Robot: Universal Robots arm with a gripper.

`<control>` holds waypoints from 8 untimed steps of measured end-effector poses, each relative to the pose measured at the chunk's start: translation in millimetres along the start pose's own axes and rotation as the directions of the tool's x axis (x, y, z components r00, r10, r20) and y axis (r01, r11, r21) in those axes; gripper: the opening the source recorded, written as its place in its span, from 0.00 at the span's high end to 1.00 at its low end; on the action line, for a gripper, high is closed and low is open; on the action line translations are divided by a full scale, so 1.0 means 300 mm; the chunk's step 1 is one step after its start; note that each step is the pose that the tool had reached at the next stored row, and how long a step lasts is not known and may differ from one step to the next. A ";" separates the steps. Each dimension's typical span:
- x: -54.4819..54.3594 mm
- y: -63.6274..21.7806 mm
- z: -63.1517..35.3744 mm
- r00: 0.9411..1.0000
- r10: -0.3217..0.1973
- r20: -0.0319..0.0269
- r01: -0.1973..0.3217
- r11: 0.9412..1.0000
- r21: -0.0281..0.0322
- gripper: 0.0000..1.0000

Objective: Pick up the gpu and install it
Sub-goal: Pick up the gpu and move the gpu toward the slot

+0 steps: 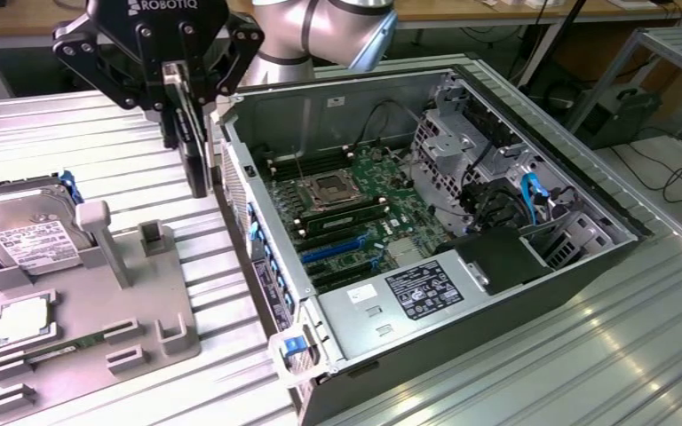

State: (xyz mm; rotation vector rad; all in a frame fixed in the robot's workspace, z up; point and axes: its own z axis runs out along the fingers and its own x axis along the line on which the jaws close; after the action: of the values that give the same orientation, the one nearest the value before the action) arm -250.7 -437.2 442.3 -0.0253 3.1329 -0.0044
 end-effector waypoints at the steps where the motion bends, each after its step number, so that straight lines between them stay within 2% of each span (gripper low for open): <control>1: -0.003 0.000 0.000 1.000 0.000 0.000 0.000 1.000 0.000 0.72; 8: -0.033 -0.001 0.000 1.000 0.000 0.000 0.000 1.000 0.000 0.72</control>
State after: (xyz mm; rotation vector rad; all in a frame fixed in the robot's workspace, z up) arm -240.8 -437.3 442.3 -0.0254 3.1329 -0.0044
